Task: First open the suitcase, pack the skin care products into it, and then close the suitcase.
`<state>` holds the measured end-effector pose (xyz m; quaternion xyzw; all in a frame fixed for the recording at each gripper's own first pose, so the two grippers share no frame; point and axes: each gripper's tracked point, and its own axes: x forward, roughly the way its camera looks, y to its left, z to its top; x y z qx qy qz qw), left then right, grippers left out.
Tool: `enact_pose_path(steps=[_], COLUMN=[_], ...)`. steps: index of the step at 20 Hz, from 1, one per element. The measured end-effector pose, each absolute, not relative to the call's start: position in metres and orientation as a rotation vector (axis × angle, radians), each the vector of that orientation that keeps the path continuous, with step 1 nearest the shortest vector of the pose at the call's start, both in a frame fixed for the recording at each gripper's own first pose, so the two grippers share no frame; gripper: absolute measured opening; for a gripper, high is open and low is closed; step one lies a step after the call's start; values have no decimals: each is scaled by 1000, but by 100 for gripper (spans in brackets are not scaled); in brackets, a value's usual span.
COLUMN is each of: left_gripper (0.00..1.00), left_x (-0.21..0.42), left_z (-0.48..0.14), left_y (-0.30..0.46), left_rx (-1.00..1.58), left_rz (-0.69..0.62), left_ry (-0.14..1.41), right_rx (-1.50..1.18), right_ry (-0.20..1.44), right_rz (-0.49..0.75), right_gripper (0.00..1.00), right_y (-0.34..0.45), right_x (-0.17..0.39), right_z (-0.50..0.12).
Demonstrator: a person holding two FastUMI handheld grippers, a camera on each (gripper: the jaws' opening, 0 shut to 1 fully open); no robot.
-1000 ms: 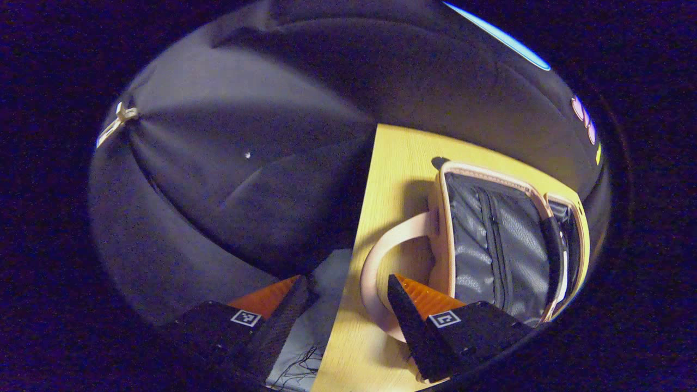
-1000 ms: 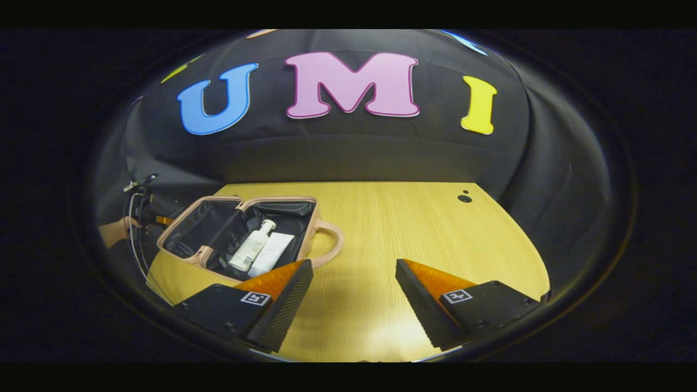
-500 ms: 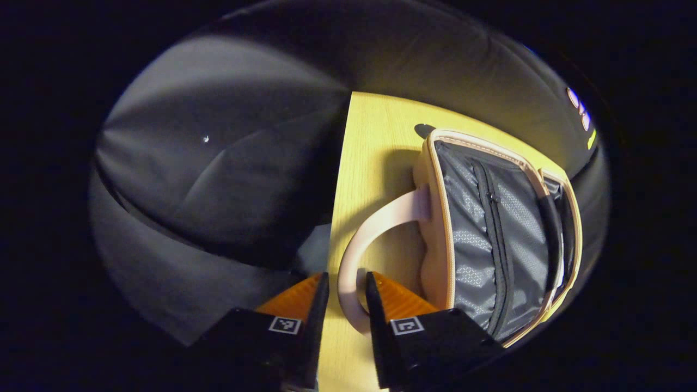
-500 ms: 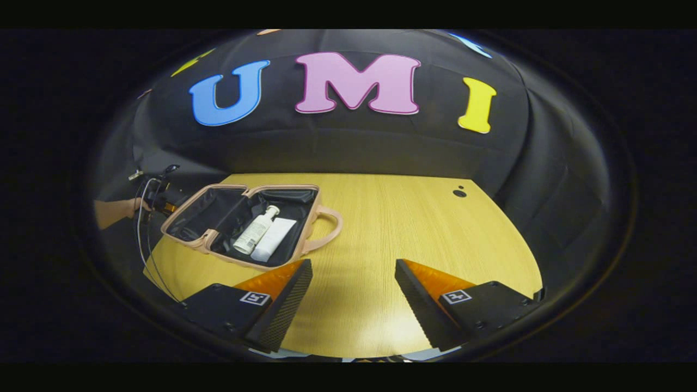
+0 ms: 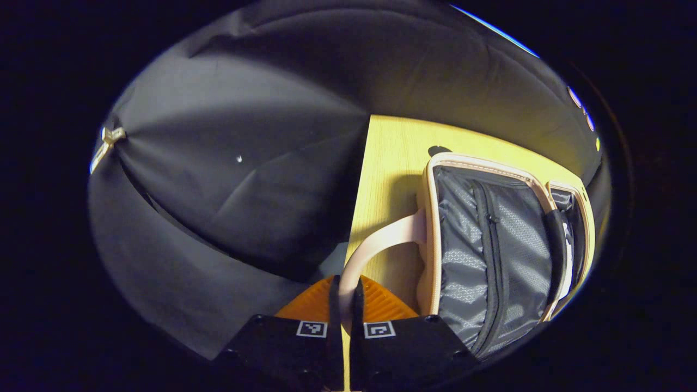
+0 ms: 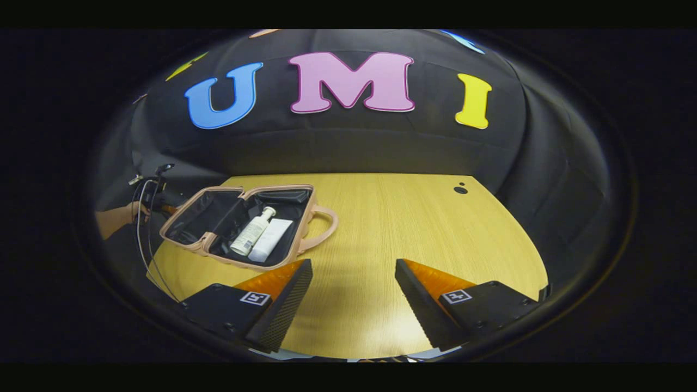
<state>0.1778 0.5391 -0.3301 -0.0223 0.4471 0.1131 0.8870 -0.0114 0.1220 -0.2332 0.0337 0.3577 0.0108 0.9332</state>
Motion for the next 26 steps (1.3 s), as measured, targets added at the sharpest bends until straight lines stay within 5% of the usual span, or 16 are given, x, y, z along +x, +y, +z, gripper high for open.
enact_pose_path(steps=[7, 14, 21, 26], left_gripper=[9, 9, 9, 9], left_x=[168, 169, 179, 201], left_z=[-165, -26, -29, -138], left_y=[497, 306, 127, 5], left_rx=[147, 98, -98, -273], left_rz=[197, -57, -252, -289], left_ry=[699, 470, 406, 469], right_rx=[95, 132, 123, 140], right_ry=[693, 620, 598, 634], right_rz=[13, -41, -60, -20], right_gripper=[98, 97, 98, 98], right_y=[109, 67, 22, -21], right_x=[-10, -11, -11, -1], right_z=[-215, -182, -166, -180])
